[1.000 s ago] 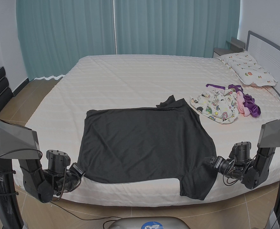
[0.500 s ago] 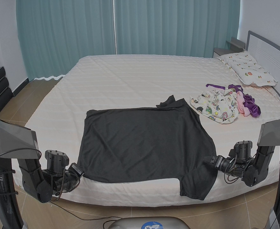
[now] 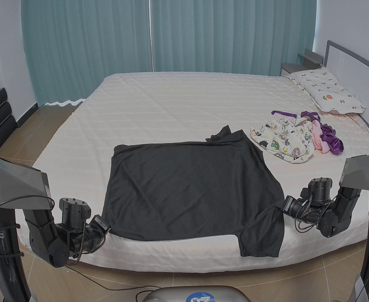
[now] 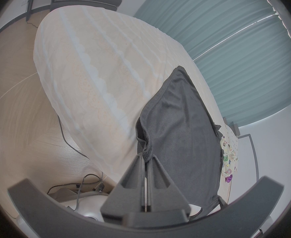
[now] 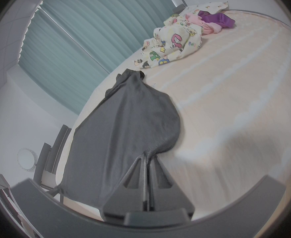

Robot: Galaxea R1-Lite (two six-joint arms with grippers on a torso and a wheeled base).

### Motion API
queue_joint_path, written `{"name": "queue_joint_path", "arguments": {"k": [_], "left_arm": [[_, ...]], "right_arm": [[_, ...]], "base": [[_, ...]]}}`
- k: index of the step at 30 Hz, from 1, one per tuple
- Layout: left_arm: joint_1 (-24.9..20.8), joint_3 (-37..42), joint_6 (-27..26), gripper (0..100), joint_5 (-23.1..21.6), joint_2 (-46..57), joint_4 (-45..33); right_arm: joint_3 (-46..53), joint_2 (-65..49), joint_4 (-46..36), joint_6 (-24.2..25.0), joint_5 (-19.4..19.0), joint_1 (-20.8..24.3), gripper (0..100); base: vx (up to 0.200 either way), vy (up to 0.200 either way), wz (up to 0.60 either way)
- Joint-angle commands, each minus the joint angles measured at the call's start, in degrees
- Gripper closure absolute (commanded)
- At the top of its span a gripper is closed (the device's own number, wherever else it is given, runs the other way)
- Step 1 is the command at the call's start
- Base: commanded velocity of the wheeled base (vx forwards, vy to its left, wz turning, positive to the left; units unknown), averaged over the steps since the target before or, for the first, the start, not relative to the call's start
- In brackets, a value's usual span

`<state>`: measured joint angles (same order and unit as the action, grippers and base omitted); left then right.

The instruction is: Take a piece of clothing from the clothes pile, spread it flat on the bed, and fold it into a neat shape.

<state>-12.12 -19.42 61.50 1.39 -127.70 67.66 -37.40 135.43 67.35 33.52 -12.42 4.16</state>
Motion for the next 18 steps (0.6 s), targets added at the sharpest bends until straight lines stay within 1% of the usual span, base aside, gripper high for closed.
{"name": "queue_joint_path", "arguments": {"k": [1,4,6,8,9,12,13,16,18], "left_arm": [[-0.01,0.00,0.02,100,0.02,-0.10,0.02],[-0.01,0.00,0.02,100,0.02,-0.10,0.02],[-0.01,0.00,0.02,100,0.02,-0.10,0.02],[-0.01,0.00,0.02,100,0.02,-0.10,0.02],[-0.01,0.00,0.02,100,0.02,-0.10,0.02],[-0.01,0.00,0.02,100,0.02,-0.10,0.02],[-0.01,0.00,0.02,100,0.02,-0.10,0.02],[-0.01,0.00,0.02,100,0.02,-0.10,0.02],[-0.01,0.00,0.02,100,0.02,-0.10,0.02]], "right_arm": [[-7.95,0.19,-3.98,-0.39,-0.06,-0.20,100],[-12.52,0.01,-12.16,-2.67,-0.15,0.15,100],[-14.98,0.28,-15.32,-4.78,-0.23,0.06,100],[-14.98,0.28,-15.32,-4.78,-0.23,0.06,100],[-16.65,0.98,-16.38,-6.10,-0.32,0.06,100],[-17.88,2.12,-17.34,-6.19,-0.23,0.15,100],[-18.15,2.48,-18.22,-6.19,-0.15,-0.11,0],[-18.23,2.56,-18.49,-5.93,-0.15,-0.64,0],[-16.65,1.95,-17.87,-5.75,-0.15,-1.70,0]], "base": [[0.000,0.000,0.00],[0.000,0.000,0.00],[0.000,0.000,0.00],[0.000,0.000,0.00],[0.000,0.000,0.00],[0.000,0.000,0.00],[0.000,0.000,0.00],[0.000,0.000,0.00],[0.000,0.000,0.00]]}}
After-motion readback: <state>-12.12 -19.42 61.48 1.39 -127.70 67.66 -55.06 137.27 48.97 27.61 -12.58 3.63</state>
